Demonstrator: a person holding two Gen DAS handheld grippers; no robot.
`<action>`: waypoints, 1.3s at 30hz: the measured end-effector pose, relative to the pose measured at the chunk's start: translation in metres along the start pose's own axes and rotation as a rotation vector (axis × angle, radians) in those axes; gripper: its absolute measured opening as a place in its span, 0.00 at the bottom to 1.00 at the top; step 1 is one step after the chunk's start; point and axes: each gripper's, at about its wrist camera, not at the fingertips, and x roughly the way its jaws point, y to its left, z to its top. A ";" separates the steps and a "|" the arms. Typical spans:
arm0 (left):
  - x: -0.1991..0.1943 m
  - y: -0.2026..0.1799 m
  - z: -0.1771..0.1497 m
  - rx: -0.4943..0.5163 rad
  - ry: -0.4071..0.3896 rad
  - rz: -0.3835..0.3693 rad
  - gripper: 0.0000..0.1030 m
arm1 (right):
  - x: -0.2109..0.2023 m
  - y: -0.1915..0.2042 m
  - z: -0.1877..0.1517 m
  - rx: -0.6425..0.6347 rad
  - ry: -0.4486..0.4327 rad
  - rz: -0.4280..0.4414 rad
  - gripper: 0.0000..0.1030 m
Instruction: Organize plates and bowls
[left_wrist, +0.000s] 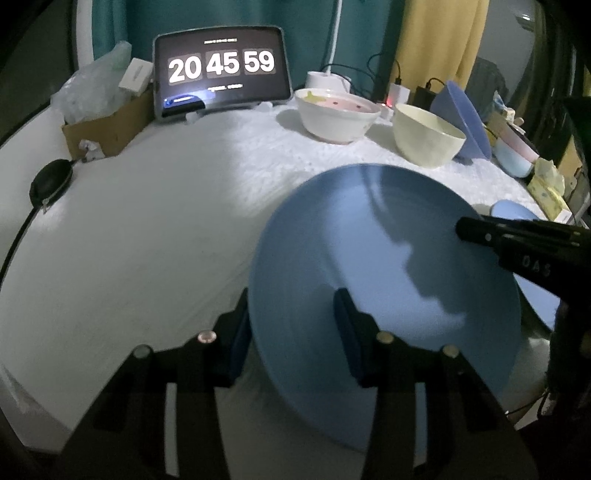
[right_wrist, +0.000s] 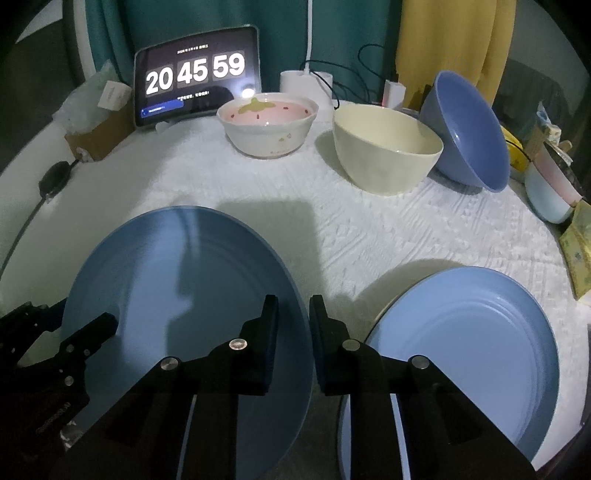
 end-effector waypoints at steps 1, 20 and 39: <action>-0.001 -0.001 0.001 0.000 0.000 -0.001 0.43 | -0.002 -0.001 0.000 0.002 -0.003 0.001 0.18; -0.021 -0.019 0.012 0.043 -0.051 -0.013 0.43 | -0.033 -0.017 0.000 0.038 -0.077 0.003 0.18; -0.038 -0.060 0.026 0.128 -0.092 -0.036 0.43 | -0.062 -0.056 -0.008 0.116 -0.139 -0.015 0.18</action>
